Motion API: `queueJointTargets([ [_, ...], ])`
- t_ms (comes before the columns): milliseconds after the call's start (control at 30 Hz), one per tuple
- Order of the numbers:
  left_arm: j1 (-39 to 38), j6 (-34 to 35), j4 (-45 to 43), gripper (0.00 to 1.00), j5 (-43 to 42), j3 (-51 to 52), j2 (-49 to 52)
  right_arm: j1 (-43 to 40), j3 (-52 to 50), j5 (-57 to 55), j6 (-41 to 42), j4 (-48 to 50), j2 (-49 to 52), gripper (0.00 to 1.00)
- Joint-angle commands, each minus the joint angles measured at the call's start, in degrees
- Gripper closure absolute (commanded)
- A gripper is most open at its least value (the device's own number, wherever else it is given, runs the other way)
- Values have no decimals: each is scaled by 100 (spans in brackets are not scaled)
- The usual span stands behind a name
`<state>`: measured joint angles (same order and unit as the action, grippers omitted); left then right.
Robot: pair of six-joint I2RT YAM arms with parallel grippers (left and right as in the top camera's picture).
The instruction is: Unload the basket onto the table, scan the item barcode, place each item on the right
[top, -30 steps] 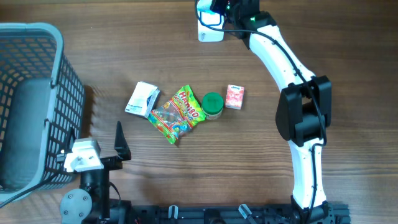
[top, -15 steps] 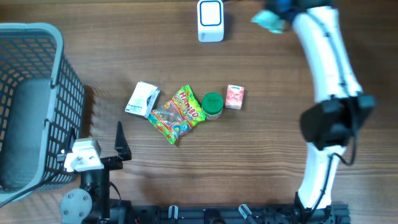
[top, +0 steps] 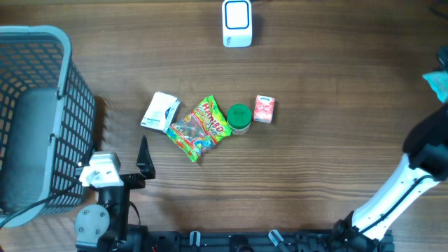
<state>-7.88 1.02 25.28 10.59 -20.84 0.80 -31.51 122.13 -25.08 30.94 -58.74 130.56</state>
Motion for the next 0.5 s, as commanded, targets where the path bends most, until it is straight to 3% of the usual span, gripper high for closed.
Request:
queueJointTargets([
  [0, -26, 101, -138, 0, -72, 249, -42, -310, -72, 638, -1261, 116, 155, 21],
  [33, -28, 103, -289, 0, -81, 376, -42, -369, -4, 850, -1290, 101, 144, 0],
  [267, -26, 463, -1287, 0, -116, 1161, -42, -210, 87, 2817, -933, -7, -798, 0],
  [467, -26, 546, -1563, 0, -114, 1784, -37, 1040, 87, 3246, -675, -649, -2203, 0],
])
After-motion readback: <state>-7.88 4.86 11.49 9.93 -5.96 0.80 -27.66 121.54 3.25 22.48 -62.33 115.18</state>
